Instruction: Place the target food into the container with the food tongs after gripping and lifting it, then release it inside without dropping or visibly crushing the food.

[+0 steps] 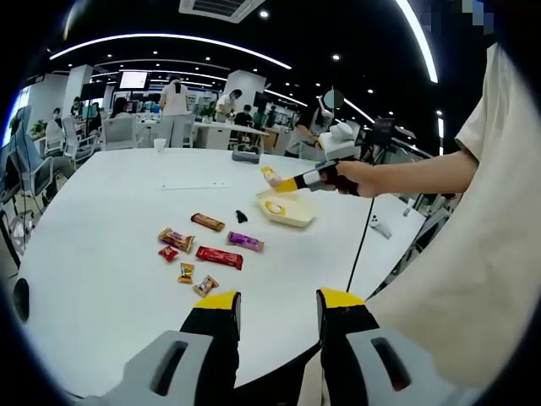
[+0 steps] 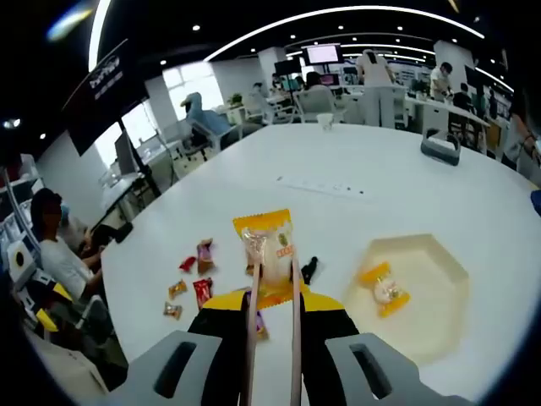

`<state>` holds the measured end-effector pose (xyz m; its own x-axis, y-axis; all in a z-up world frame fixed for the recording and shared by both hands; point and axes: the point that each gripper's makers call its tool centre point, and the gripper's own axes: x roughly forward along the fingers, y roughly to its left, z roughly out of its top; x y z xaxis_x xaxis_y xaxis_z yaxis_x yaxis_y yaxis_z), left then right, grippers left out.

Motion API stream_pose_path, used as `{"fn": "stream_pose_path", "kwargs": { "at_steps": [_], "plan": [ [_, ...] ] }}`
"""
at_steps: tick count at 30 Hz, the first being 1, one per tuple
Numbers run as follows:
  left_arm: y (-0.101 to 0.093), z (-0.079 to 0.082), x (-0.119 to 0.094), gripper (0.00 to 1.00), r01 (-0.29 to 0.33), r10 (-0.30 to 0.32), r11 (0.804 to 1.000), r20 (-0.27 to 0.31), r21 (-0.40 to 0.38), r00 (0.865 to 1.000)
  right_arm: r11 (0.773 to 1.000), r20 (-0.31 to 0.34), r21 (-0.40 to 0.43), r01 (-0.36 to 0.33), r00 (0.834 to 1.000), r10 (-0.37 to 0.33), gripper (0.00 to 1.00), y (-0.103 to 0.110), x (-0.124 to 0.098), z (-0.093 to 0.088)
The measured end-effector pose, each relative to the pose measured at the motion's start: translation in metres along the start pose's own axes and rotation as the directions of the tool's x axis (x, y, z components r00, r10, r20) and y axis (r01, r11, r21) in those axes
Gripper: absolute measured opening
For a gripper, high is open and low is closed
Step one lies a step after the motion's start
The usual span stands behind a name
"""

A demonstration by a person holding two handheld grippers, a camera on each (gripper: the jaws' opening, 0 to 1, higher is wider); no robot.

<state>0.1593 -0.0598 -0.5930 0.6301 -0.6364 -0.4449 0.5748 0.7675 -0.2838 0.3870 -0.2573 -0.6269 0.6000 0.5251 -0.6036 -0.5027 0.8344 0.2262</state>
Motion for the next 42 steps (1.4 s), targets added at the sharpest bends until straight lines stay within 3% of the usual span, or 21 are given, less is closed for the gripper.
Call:
{"fn": "stream_pose_path", "kwargs": {
  "at_steps": [14, 42],
  "plan": [
    [-0.002, -0.002, 0.001, 0.36, -0.001, 0.001, 1.000, -0.010, 0.012, 1.000, 0.998, 0.042, 0.049, 0.037, 0.998, -0.039, 0.22, -0.018, -0.007, 0.010],
    [0.003, 0.015, 0.001, 0.50, -0.032, 0.032, 0.999, 0.061, -0.002, 0.998, 0.987, 0.101, 0.134, 0.090, 0.989, -0.104, 0.22, -0.048, -0.020, 0.024]
  ]
}}
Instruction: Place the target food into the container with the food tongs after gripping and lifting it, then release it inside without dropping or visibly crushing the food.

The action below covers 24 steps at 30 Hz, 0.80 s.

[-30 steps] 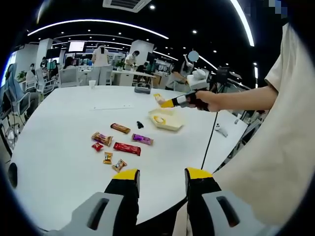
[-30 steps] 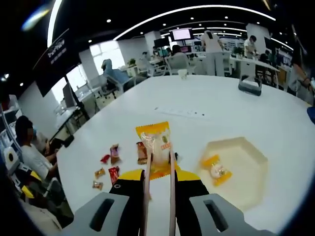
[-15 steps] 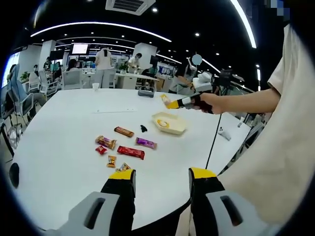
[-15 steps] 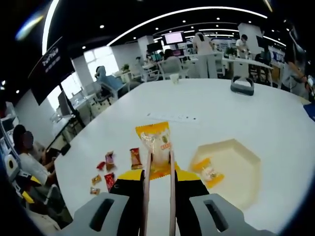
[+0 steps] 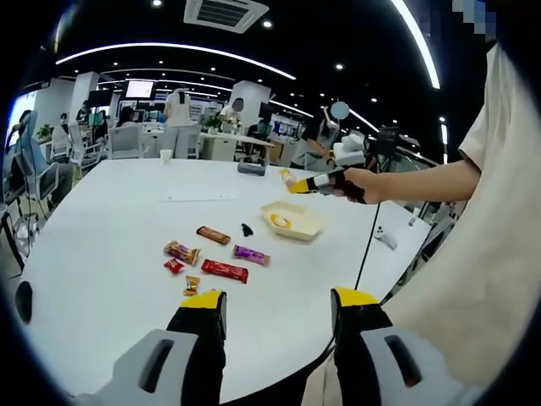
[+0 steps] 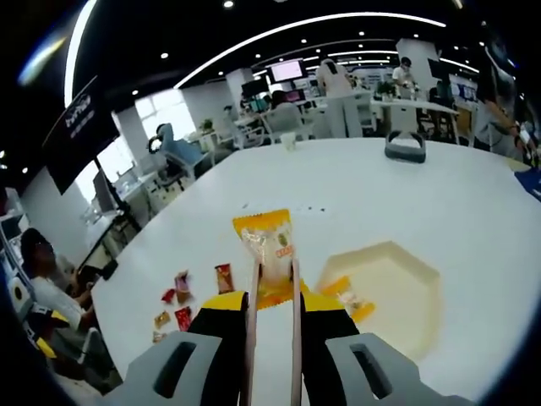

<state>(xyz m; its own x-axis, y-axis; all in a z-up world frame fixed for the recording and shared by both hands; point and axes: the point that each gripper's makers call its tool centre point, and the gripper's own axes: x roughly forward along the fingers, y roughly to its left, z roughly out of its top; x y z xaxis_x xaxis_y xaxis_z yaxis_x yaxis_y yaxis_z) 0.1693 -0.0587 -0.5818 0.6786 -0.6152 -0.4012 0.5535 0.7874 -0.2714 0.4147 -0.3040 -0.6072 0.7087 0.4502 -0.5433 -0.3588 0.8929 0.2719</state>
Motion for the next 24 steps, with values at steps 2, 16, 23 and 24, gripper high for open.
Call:
{"fn": "stream_pose_path", "kwargs": {
  "at_steps": [2, 16, 23, 24],
  "plan": [
    [0.000, 0.000, 0.000, 0.50, -0.002, 0.002, 1.000, 0.001, -0.002, 1.000, 1.000, 0.006, 0.010, 0.004, 1.000, -0.004, 0.22, -0.002, -0.001, 0.001],
    [-0.001, -0.003, 0.001, 0.49, 0.002, -0.002, 1.000, -0.002, -0.014, 1.000, 0.998, 0.019, 0.058, 0.023, 1.000, -0.024, 0.22, -0.014, -0.002, 0.004],
    [0.000, -0.001, -0.001, 0.48, 0.001, -0.001, 1.000, -0.007, -0.006, 1.000, 0.995, 0.037, 0.095, 0.030, 0.999, -0.033, 0.22, -0.021, -0.003, 0.007],
    [0.000, -0.001, -0.001, 0.48, 0.001, -0.001, 1.000, -0.007, -0.005, 1.000, 0.994, 0.041, 0.107, 0.028, 0.999, -0.033, 0.22, -0.022, -0.003, 0.008]
  ]
}}
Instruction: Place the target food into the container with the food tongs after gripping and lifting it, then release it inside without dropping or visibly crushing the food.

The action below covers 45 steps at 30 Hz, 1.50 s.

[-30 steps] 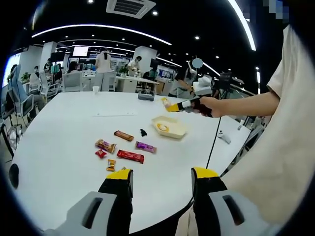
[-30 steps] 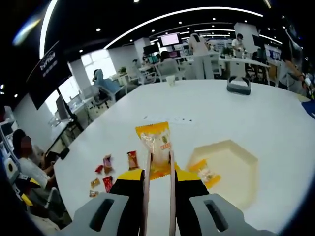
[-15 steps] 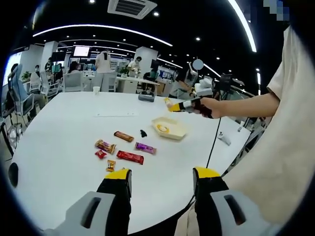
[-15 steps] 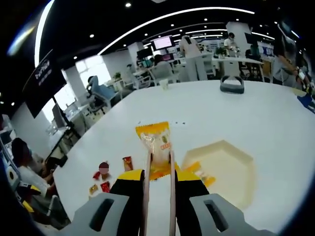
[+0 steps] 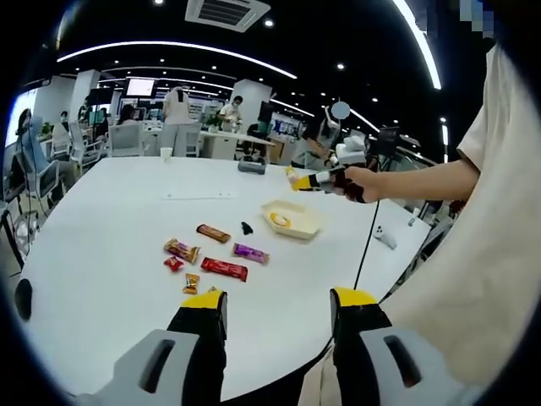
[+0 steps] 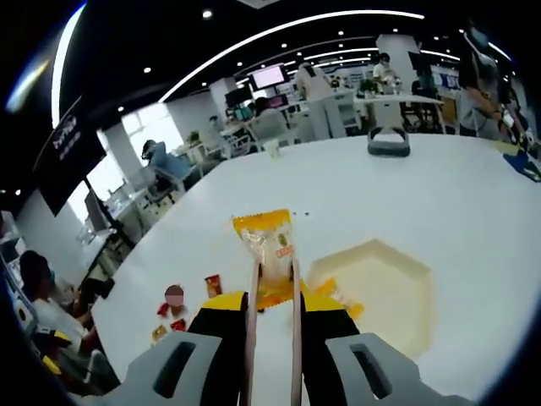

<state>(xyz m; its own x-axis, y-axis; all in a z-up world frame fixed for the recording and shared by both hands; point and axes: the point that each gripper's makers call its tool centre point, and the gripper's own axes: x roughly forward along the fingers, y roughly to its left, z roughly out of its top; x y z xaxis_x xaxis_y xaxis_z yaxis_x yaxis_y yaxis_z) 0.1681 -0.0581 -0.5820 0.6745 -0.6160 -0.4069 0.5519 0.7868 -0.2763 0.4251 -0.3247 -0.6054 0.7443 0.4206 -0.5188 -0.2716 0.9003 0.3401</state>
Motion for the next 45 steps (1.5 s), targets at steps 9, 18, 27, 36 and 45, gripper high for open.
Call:
{"fn": "stream_pose_path", "kwargs": {
  "at_steps": [9, 18, 27, 36, 45],
  "plan": [
    [-0.0007, -0.0020, 0.0011, 0.49, -0.004, 0.004, 1.000, 0.002, -0.006, 1.000, 1.000, 0.000, 0.004, 0.010, 1.000, -0.010, 0.23, -0.0026, -0.0001, 0.0004],
    [-0.0002, -0.0030, 0.0008, 0.50, -0.010, 0.010, 1.000, 0.007, -0.011, 1.000, 1.000, -0.003, -0.003, 0.011, 1.000, -0.011, 0.23, -0.0035, -0.0010, 0.0040],
    [-0.0002, -0.0042, 0.0008, 0.50, -0.015, 0.015, 1.000, 0.011, -0.023, 1.000, 1.000, -0.002, 0.002, 0.009, 1.000, -0.009, 0.23, -0.0045, 0.0008, 0.0036],
    [0.0002, -0.0052, 0.0010, 0.50, -0.016, 0.016, 1.000, 0.008, -0.023, 1.000, 1.000, -0.006, 0.010, 0.006, 1.000, -0.006, 0.23, -0.0059, 0.0041, 0.0047],
    [-0.0019, -0.0090, 0.0004, 0.49, -0.017, 0.017, 0.999, 0.005, -0.034, 1.000, 1.000, -0.015, 0.013, 0.008, 1.000, -0.008, 0.23, -0.0077, 0.0046, 0.0022]
  ]
}}
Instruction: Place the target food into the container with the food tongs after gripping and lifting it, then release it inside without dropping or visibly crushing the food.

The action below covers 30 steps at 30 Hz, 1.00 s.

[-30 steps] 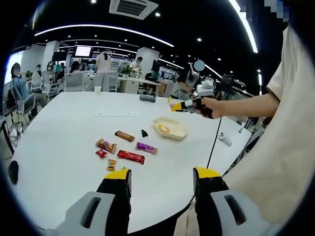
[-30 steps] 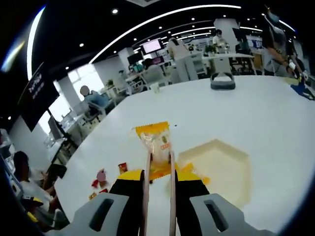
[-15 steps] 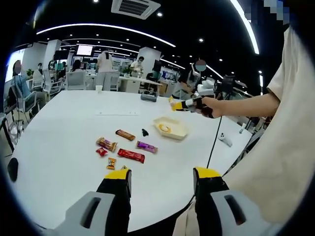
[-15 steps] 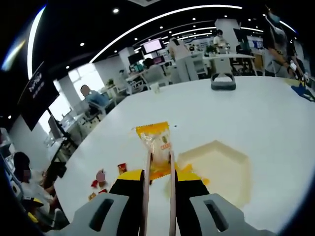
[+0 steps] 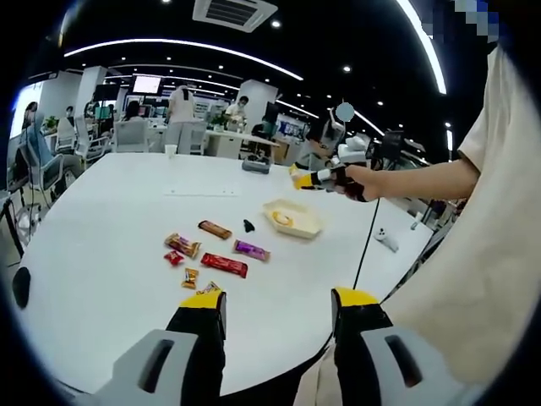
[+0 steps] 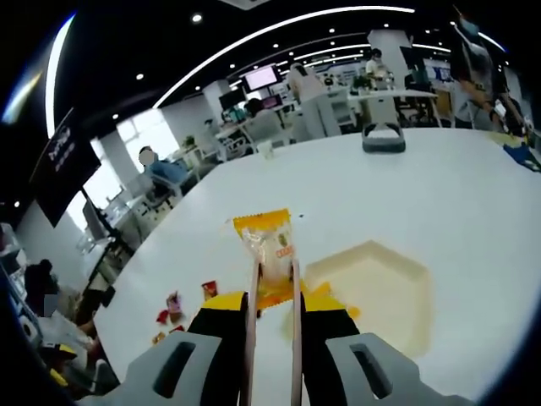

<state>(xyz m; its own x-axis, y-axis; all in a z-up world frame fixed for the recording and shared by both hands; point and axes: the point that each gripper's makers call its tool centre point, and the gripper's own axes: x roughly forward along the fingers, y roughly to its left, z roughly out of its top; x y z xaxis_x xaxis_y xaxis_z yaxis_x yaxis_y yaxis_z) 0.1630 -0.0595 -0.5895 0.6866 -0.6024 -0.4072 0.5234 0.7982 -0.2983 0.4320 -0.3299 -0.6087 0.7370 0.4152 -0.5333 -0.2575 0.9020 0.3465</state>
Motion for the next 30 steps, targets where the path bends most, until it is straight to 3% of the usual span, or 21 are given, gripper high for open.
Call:
{"fn": "stream_pose_path", "kwargs": {
  "at_steps": [9, 30],
  "plan": [
    [0.001, 0.000, -0.001, 0.49, -0.005, 0.005, 1.000, 0.000, -0.005, 1.000, 1.000, -0.011, 0.009, 0.006, 1.000, -0.006, 0.23, -0.005, 0.001, -0.003],
    [-0.001, 0.002, 0.001, 0.49, -0.004, 0.004, 1.000, -0.002, -0.004, 1.000, 1.000, -0.030, -0.001, -0.017, 0.999, 0.017, 0.23, 0.008, 0.003, -0.006]
  ]
}}
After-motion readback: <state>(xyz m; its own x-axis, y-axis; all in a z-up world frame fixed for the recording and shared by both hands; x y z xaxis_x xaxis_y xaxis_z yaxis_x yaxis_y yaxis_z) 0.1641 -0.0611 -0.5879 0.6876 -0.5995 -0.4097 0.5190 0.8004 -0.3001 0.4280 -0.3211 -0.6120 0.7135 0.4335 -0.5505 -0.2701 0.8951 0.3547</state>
